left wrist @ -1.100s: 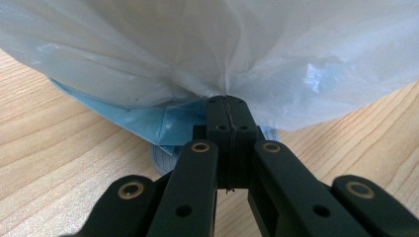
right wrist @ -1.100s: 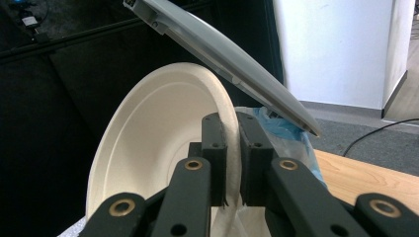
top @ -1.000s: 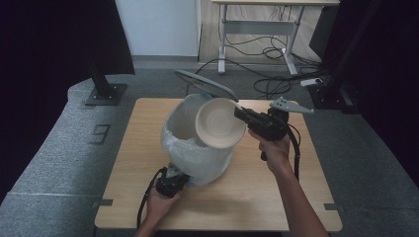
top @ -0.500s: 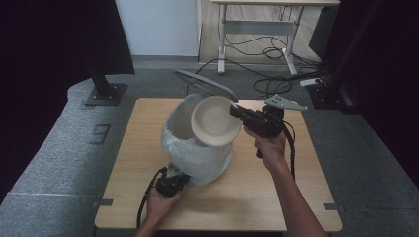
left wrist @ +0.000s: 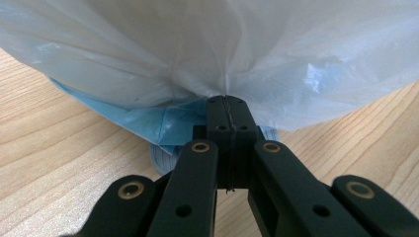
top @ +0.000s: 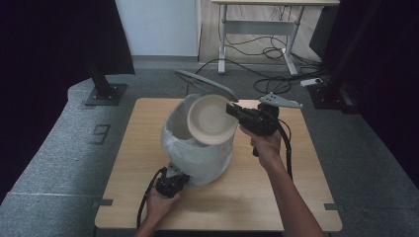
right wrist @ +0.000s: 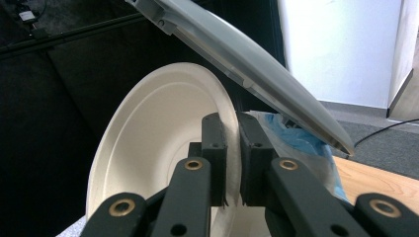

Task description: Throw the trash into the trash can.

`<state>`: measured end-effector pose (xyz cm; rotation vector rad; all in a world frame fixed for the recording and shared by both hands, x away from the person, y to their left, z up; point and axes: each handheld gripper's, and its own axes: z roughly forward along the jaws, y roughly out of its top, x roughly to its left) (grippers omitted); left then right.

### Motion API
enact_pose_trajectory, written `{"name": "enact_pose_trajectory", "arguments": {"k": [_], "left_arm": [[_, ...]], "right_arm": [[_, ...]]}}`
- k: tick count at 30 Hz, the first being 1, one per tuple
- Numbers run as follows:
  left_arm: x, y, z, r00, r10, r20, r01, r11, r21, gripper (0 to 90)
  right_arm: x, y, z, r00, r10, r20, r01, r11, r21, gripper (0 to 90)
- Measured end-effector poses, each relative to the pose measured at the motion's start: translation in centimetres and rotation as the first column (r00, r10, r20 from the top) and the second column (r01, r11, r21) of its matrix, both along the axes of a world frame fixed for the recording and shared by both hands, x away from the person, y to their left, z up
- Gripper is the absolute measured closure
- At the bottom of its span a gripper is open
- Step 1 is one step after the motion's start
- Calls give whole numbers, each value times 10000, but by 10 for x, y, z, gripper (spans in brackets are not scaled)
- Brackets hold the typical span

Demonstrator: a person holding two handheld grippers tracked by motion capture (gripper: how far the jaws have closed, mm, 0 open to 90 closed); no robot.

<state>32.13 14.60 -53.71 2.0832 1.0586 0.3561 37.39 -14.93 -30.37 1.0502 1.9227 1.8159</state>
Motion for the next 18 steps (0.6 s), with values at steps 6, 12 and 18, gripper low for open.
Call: {"name": "enact_pose_trajectory", "arguments": {"k": [6, 12, 18], "left_arm": [[0, 0, 0, 10000, -1, -1, 1, 10000, -7, 900], [0, 0, 0, 10000, 11, -4, -11, 10000, -13, 900], [0, 1, 0, 10000, -15, -25, 15, 10000, -49, 900]], "right_arm": [[4, 6, 1, 10000, 4, -8, -4, 10000, -50, 828], [8, 14, 4, 10000, 51, 2, -51, 10000, -47, 828], [12, 19, 6, 10000, 73, 11, -73, 9999, -85, 828]]}}
